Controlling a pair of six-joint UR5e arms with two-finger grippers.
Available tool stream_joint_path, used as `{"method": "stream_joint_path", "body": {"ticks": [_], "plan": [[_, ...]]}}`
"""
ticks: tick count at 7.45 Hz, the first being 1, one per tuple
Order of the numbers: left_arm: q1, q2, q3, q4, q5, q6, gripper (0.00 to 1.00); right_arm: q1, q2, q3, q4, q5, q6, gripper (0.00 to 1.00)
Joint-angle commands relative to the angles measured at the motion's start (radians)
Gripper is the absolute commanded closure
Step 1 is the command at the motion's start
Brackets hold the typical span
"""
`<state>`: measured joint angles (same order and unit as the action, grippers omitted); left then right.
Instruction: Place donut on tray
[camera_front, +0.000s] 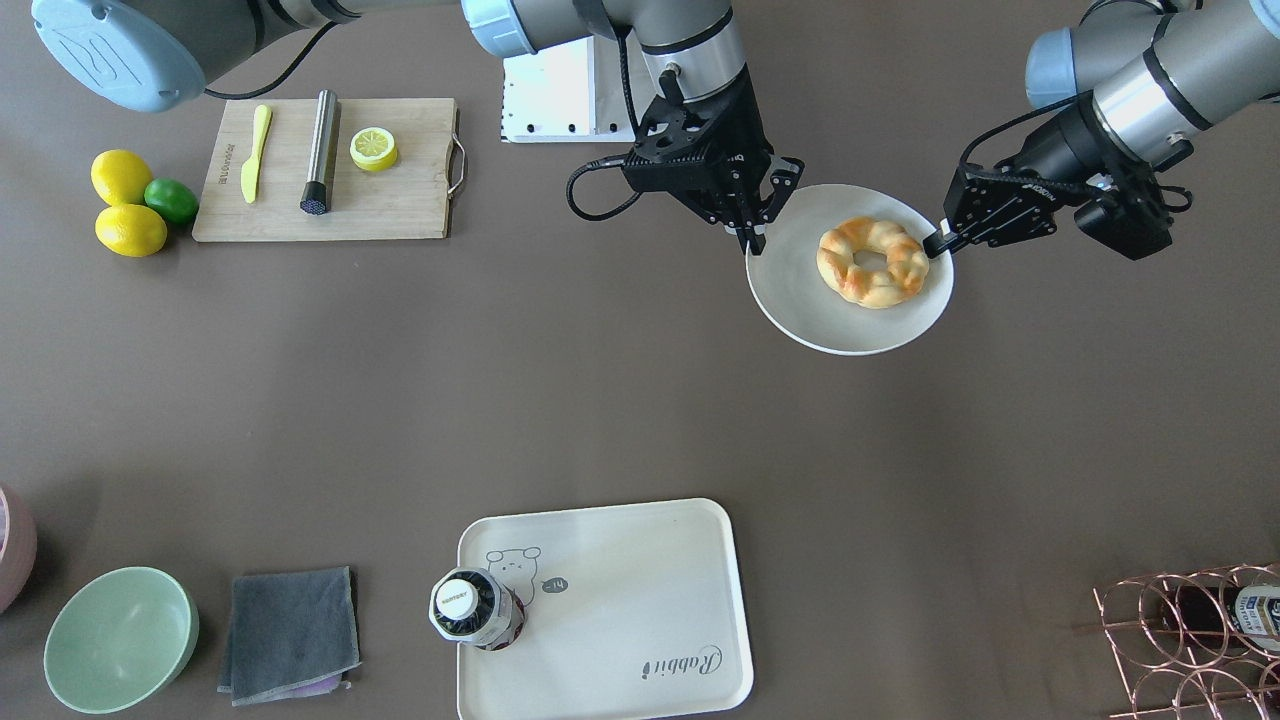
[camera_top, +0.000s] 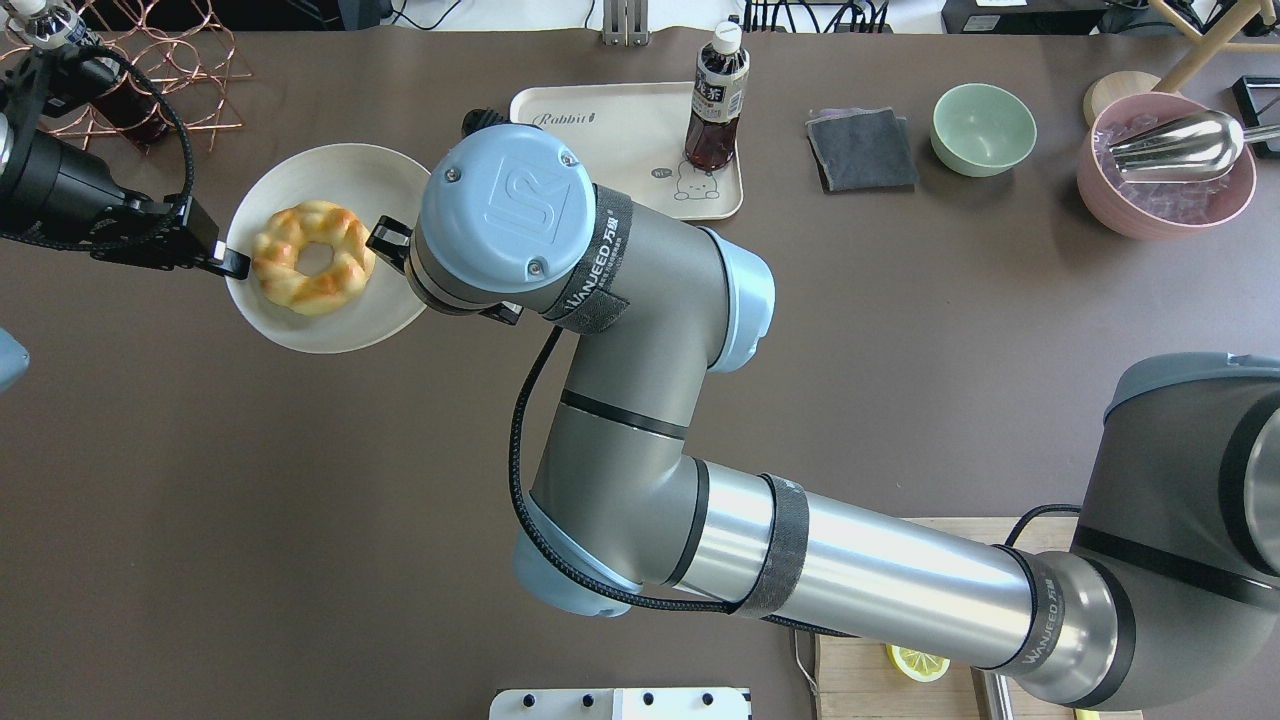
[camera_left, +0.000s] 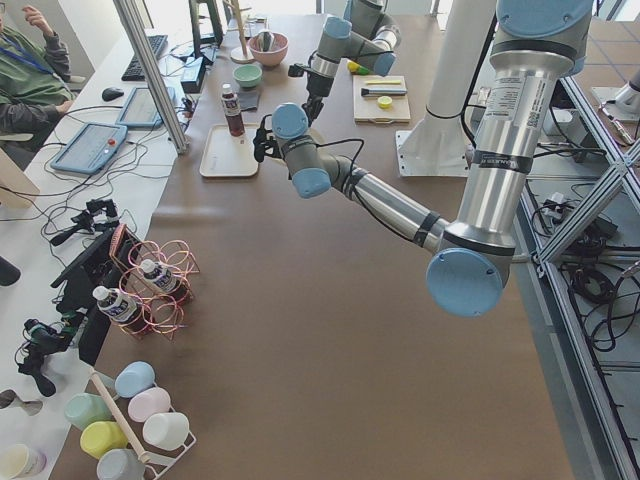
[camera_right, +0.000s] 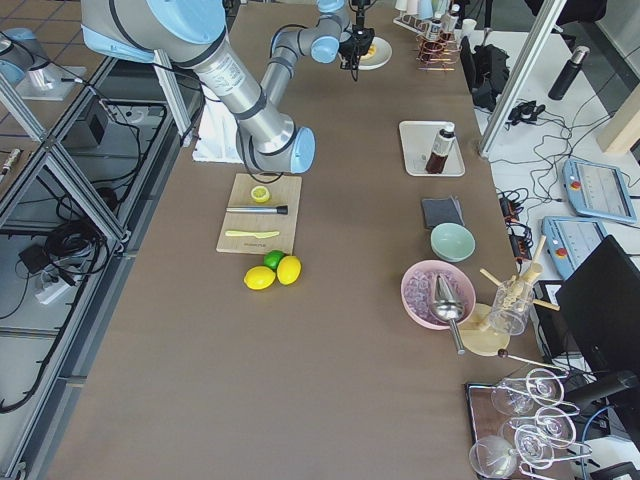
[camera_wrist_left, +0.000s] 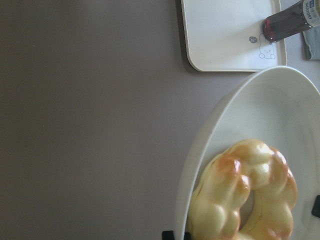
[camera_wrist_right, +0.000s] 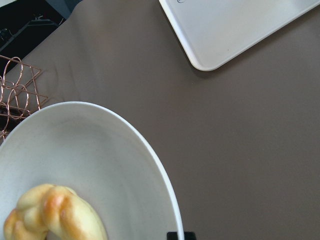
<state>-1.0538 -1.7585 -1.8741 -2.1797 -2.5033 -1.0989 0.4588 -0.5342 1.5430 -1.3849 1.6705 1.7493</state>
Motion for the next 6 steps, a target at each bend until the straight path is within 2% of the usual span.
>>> {"method": "stream_joint_path", "body": {"ticks": [1,2,4,6], "plan": [[0.002,-0.001,-0.002,0.0,0.006,-0.013,1.0,0.003,0.0,0.006,0.001,0.005,-0.008,1.0],[0.0,-0.001,0.0,0.003,0.007,-0.013,1.0,0.004,0.0,0.009,0.001,0.006,-0.008,0.61],[0.0,-0.003,0.015,0.009,0.003,-0.022,1.0,0.011,-0.001,0.022,0.0,0.008,-0.008,0.02],[0.0,-0.028,0.047,0.011,-0.006,-0.065,1.0,0.024,-0.006,0.048,-0.009,0.017,-0.008,0.01]]}}
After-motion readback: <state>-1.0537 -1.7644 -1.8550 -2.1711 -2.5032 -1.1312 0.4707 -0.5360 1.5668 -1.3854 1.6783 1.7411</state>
